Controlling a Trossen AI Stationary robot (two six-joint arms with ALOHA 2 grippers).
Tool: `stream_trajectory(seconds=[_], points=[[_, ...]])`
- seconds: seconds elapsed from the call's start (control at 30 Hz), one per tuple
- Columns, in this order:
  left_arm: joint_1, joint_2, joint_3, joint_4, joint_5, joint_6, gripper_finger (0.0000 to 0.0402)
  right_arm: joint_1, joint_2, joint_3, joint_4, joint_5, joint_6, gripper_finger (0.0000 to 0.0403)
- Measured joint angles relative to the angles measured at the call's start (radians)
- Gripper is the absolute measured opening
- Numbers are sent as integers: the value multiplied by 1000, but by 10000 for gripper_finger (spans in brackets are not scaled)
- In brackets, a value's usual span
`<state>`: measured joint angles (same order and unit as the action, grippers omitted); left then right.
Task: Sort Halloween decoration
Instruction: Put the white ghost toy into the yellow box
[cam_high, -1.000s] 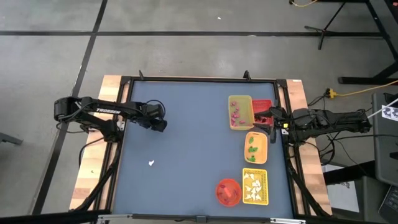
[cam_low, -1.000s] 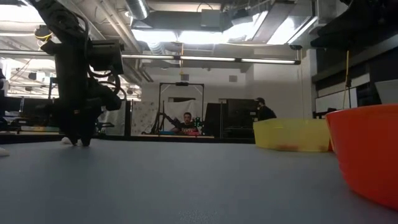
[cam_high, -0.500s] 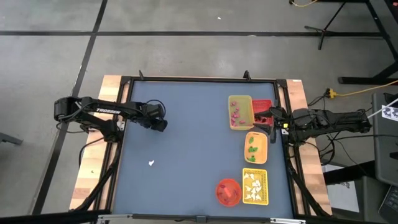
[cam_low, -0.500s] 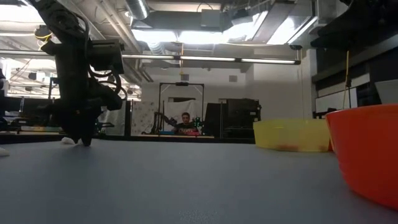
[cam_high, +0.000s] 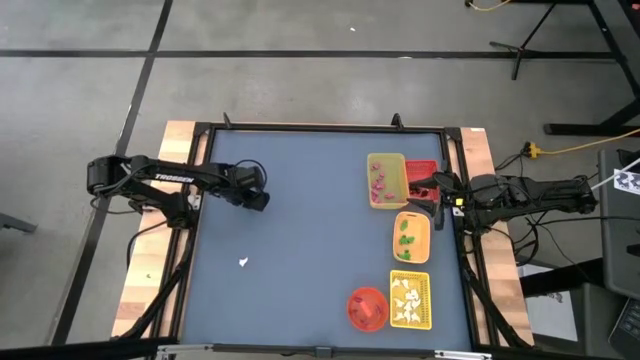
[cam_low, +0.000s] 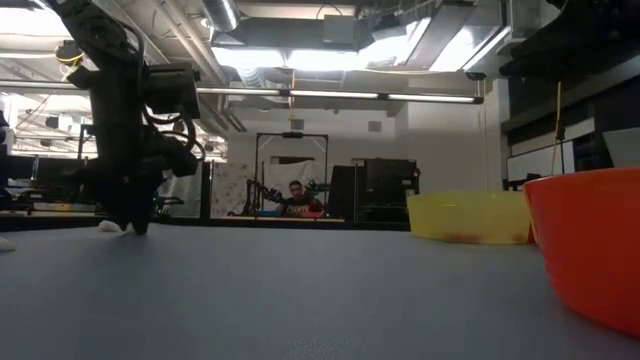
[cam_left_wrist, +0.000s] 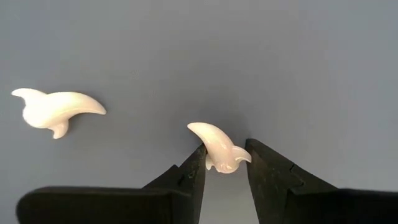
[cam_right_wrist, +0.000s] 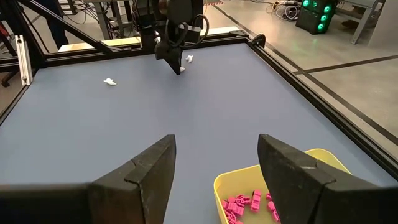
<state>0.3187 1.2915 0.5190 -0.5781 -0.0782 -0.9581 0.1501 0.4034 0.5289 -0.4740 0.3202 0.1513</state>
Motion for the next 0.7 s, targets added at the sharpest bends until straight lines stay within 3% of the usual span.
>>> stream_trajectory(seconds=[0.23,0.47,0.7], points=[[-1,2,-2,86,126,17,85,0,0,0,0,0,0,225],[-2,3,-2,347,270,50,83,0,0,0,0,0,0,225],[-47,2,-1,569,282,44,84,0,0,0,0,0,0,225]])
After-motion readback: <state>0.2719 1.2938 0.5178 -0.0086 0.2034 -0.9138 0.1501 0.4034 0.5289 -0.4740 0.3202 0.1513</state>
